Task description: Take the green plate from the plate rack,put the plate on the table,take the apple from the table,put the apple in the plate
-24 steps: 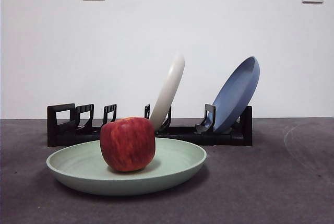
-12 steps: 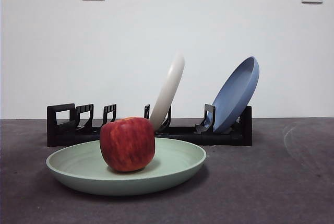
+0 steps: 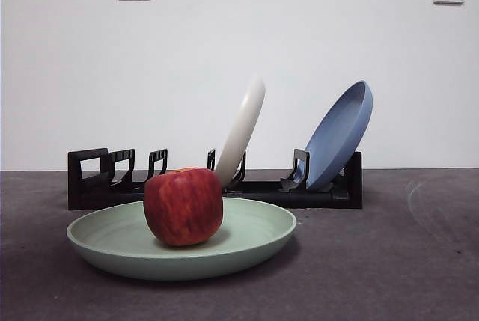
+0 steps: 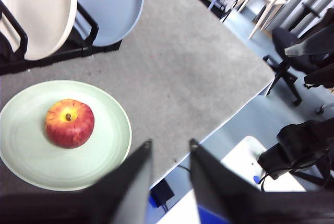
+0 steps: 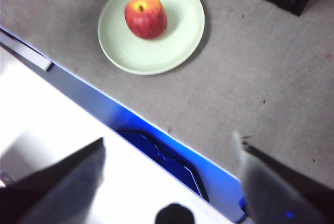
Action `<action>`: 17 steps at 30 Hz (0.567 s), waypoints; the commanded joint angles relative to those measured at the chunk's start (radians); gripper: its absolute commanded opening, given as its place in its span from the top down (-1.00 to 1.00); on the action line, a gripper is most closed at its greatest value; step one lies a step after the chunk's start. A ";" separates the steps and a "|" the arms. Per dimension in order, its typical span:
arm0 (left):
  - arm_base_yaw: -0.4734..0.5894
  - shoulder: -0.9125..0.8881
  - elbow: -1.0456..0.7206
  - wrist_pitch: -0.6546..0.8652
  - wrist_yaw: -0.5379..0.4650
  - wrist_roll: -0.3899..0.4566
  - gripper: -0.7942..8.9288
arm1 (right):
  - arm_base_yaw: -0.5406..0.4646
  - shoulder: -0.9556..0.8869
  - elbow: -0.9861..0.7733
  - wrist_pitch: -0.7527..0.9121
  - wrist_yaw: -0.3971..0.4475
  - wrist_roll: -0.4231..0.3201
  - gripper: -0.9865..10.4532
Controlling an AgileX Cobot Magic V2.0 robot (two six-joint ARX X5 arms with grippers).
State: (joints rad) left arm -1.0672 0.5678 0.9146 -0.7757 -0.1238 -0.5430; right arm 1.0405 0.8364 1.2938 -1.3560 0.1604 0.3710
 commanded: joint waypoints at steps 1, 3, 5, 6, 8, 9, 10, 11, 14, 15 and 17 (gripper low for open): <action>-0.001 0.024 -0.002 0.010 0.001 -0.004 0.85 | 0.001 -0.005 -0.015 -0.024 0.004 -0.013 0.84; -0.001 0.042 -0.002 0.010 0.001 -0.006 0.85 | 0.001 -0.003 -0.016 -0.024 0.004 -0.028 0.84; -0.001 0.056 -0.002 0.014 0.001 -0.007 0.85 | 0.001 -0.003 -0.016 -0.024 0.005 -0.036 0.84; -0.001 0.063 -0.002 0.016 0.000 -0.010 0.85 | 0.001 -0.003 -0.016 -0.024 0.004 -0.042 0.84; -0.001 0.076 -0.002 0.022 0.000 -0.014 0.85 | 0.001 -0.003 -0.016 -0.024 0.005 -0.051 0.84; -0.001 0.080 -0.002 0.026 0.000 -0.014 0.85 | 0.001 -0.003 -0.016 -0.024 0.005 -0.055 0.83; -0.001 0.084 -0.002 0.029 -0.006 -0.014 0.85 | 0.001 -0.003 -0.016 -0.024 0.005 -0.059 0.83; -0.001 0.088 -0.002 0.031 -0.008 -0.014 0.85 | 0.001 -0.003 -0.015 -0.024 0.005 -0.058 0.83; -0.001 0.098 -0.002 0.037 -0.007 -0.014 0.85 | 0.001 -0.003 -0.014 -0.024 0.005 -0.057 0.83; -0.001 0.101 -0.002 0.036 -0.007 -0.014 0.85 | 0.001 -0.003 -0.014 -0.024 0.005 -0.057 0.83; -0.001 0.104 -0.002 0.036 -0.007 -0.013 0.85 | 0.001 -0.003 -0.014 -0.024 0.005 -0.057 0.83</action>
State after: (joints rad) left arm -1.0672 0.6704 0.9146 -0.7486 -0.1280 -0.5510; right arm 1.0405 0.8337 1.2869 -1.3560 0.1608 0.3206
